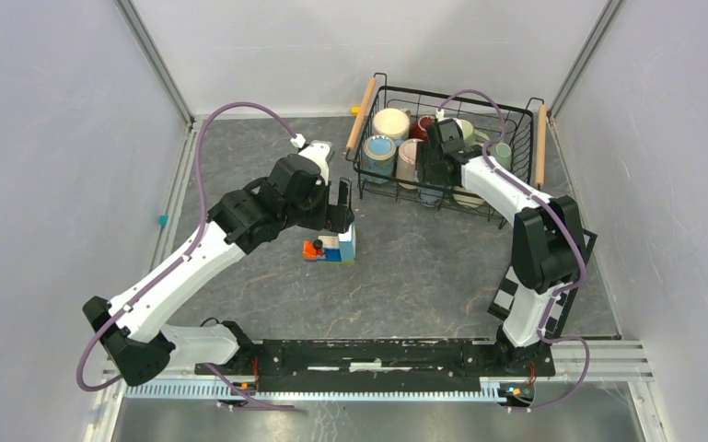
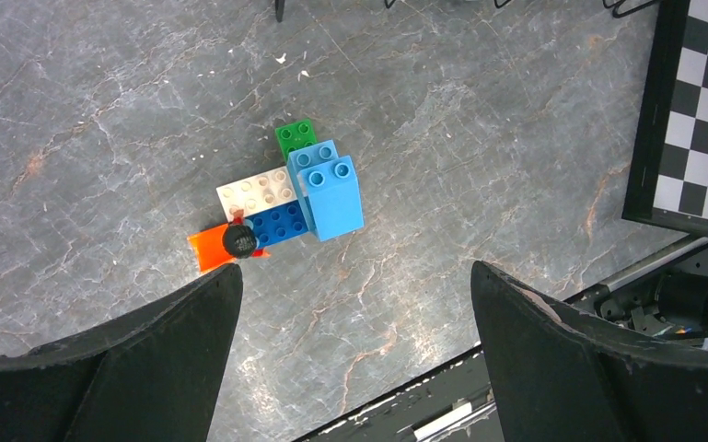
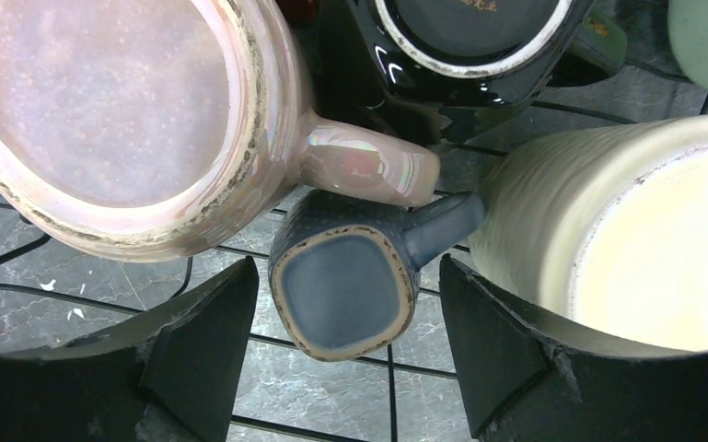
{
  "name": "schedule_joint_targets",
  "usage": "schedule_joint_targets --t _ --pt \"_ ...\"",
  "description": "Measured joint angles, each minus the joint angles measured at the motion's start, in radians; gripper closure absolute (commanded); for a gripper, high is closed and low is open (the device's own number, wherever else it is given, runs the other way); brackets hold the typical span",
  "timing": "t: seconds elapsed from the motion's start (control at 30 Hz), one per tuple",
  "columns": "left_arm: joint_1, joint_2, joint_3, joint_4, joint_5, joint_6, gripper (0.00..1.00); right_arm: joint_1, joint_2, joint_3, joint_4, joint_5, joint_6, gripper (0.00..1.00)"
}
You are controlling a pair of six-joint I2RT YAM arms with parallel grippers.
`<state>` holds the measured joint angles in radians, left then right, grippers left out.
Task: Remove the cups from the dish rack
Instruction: Unload the cup from the dish rack.
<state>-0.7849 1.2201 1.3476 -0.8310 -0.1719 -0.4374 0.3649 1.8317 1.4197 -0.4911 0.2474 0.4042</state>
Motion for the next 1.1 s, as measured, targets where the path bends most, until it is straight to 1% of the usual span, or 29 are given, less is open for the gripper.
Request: schedule_joint_targets --t 0.07,0.3,0.37,0.53,0.6,0.7,0.77,0.87,0.97,1.1 --pt "0.001 0.0 -0.002 0.0 0.0 0.0 0.0 0.003 0.0 0.0 -0.002 0.001 0.02 0.26" --pt "0.005 0.0 -0.006 0.0 0.002 0.0 0.0 0.008 0.0 -0.002 -0.001 -0.001 0.071 0.26" --pt "0.008 0.0 -0.007 0.0 0.003 0.0 0.0 0.008 0.0 -0.007 0.004 -0.001 0.076 0.28" --pt "0.016 0.0 -0.013 0.003 0.012 -0.001 0.0 0.008 0.0 -0.017 0.016 0.002 0.08 0.39" --pt "0.019 0.0 -0.014 0.003 0.016 -0.007 0.0 0.008 0.0 -0.018 0.019 0.003 0.078 0.5" --pt "0.025 0.0 -0.017 0.018 0.018 -0.023 0.0 0.01 0.0 -0.02 0.027 0.011 0.075 0.62" --pt "0.03 0.0 -0.023 0.032 0.02 -0.042 0.0 0.012 -0.004 -0.022 0.028 0.016 0.072 0.68" --pt "0.045 0.0 -0.034 0.061 0.035 -0.08 0.0 0.016 -0.009 -0.023 0.026 0.027 0.068 0.73" --pt "0.069 0.0 -0.045 0.117 0.069 -0.125 0.0 0.018 -0.019 -0.023 0.02 0.043 0.061 0.76" --pt "0.098 0.002 -0.072 0.22 0.116 -0.201 0.0 0.021 -0.066 -0.023 -0.005 0.05 0.044 0.77"
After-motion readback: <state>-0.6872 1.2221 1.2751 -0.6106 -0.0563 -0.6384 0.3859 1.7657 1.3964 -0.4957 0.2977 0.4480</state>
